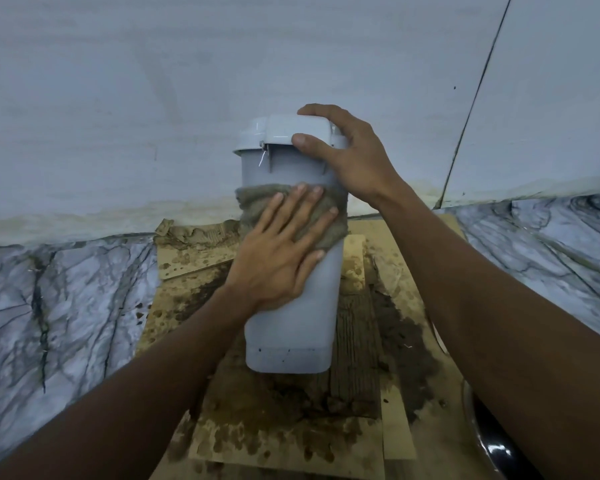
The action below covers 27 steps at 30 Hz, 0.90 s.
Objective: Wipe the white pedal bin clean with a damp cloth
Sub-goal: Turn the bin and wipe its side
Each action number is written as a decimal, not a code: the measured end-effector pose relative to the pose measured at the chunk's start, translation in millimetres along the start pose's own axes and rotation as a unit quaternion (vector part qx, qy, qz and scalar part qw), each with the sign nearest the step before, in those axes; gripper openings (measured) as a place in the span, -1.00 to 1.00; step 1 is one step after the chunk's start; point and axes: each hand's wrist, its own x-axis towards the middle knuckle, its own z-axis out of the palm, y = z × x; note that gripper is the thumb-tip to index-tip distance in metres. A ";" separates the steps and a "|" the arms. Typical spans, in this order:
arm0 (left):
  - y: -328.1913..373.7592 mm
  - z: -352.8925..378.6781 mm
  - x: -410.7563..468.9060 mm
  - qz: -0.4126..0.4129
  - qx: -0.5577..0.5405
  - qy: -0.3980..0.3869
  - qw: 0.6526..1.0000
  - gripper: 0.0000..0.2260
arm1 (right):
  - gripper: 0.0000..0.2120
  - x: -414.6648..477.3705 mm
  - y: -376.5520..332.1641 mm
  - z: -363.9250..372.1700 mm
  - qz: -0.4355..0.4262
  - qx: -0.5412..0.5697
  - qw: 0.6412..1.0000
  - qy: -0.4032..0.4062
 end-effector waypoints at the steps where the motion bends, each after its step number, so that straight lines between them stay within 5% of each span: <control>1: 0.5 0.3 -0.8 -0.016 -0.004 0.013 1.000 -0.46 | -0.64 0.2 0.5 0.6 -0.002 -0.001 1.000 -0.001; 5: 26.8 20.4 -42.3 0.028 -0.013 -0.011 0.999 -0.45 | -0.65 1.2 2.1 0.1 -0.007 -0.005 1.000 0.003; 13: 55.2 47.9 -109.4 0.299 0.004 -0.131 0.945 -0.47 | -0.65 0.0 4.1 -1.9 0.010 0.038 0.999 0.007; 21: 33.6 15.9 -25.8 0.062 0.005 -0.026 0.998 -0.47 | -0.66 2.7 5.1 0.1 0.012 0.055 0.998 0.010; 23: 45.4 24.0 -41.8 0.089 -0.002 -0.043 0.995 -0.46 | -0.66 2.4 6.2 -1.2 0.012 0.052 0.999 0.011; 27: 75.0 54.9 -96.6 0.278 -0.002 -0.153 0.948 -0.46 | -0.65 1.0 8.7 -5.6 0.021 0.055 0.998 0.012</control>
